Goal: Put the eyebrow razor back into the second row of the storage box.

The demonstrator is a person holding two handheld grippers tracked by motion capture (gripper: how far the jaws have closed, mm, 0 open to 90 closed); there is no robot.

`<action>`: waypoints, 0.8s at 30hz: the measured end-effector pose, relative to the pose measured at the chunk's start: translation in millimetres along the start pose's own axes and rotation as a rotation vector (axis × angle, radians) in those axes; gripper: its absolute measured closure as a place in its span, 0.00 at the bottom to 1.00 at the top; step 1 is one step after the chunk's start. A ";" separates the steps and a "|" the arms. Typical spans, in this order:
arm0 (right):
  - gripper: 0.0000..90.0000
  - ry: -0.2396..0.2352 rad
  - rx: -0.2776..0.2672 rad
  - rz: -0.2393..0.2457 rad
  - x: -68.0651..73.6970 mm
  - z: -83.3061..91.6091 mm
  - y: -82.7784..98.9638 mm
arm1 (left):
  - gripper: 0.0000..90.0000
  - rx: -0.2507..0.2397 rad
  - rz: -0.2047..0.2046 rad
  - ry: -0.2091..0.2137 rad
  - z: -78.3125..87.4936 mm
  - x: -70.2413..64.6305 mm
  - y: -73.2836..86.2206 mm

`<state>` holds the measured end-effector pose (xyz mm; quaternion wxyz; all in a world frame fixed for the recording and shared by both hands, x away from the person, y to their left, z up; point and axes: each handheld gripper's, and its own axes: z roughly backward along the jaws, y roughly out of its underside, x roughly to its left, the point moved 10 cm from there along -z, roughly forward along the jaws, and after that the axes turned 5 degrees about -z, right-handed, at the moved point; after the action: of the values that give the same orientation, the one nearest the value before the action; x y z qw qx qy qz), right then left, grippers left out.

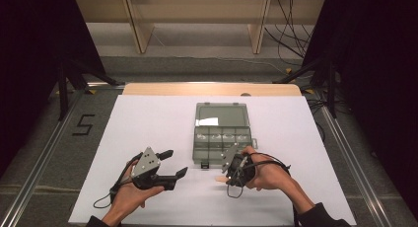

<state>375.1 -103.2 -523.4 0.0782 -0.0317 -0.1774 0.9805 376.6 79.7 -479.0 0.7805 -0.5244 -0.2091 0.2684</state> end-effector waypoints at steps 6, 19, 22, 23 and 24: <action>0.82 0.015 -0.033 -0.025 -8.2 10.7 -1.8 | 0.28 -0.008 0.012 0.004 -0.6 -0.8 -0.6; 0.82 0.084 -0.100 -0.060 -39.2 36.5 -13.0 | 0.27 -0.021 0.014 -0.004 0.8 0.6 -3.1; 0.82 0.096 -0.106 -0.071 -45.1 37.6 -13.9 | 0.27 -0.030 0.028 0.002 0.4 -0.1 -3.9; 0.82 0.096 -0.106 -0.071 -45.1 37.6 -13.9 | 0.27 -0.031 0.030 -0.001 0.8 0.0 -4.2; 0.82 0.103 -0.112 -0.080 -48.7 38.2 -14.3 | 0.27 -0.033 0.025 -0.004 1.3 0.6 -4.9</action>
<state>421.6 -111.1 -481.0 0.1245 -0.0792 -0.2288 0.9622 377.2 79.5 -473.8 0.7678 -0.5393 -0.2085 0.2758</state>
